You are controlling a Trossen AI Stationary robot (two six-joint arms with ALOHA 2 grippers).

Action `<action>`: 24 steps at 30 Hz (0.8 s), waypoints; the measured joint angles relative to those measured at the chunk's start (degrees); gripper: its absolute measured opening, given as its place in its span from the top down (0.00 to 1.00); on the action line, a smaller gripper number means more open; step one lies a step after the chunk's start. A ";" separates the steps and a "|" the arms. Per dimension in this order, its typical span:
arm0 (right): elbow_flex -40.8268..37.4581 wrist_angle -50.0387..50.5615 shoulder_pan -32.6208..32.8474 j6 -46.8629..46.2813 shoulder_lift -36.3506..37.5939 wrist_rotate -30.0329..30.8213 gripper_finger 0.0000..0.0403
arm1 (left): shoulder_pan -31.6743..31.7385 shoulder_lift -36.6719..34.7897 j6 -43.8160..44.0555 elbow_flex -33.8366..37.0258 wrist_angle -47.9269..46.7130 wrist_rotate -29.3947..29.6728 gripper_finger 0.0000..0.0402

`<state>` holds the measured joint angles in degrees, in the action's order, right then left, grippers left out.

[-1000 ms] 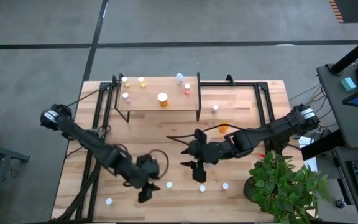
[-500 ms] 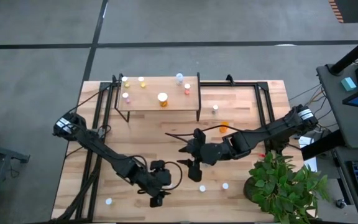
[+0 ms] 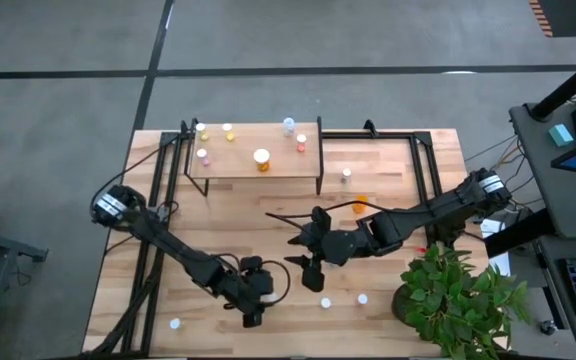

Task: Pick and place medicine bottles onto shelf by color
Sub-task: Put the yellow pill bottle on the shelf

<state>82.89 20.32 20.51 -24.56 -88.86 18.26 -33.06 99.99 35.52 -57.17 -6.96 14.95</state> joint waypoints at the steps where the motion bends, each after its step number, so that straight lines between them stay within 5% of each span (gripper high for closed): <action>1: 0.00 0.01 0.00 0.02 0.00 0.00 0.52 | 0.00 0.37 -0.17 0.00 0.51 0.14 0.44; 7: 0.00 0.20 -0.02 0.02 0.00 0.00 0.52 | 0.07 1.28 -0.34 -0.04 3.80 0.56 0.48; 18: 0.00 0.37 -0.04 0.07 -0.07 0.38 0.52 | 0.07 1.21 1.66 0.15 3.48 0.71 0.77; 24: 0.00 0.39 -0.07 0.37 -0.07 1.31 0.52 | 0.69 -2.34 3.20 -0.81 -4.50 0.09 0.75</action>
<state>82.89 20.71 20.45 -24.18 -88.92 19.57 -32.37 97.65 38.72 -57.98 -11.46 15.04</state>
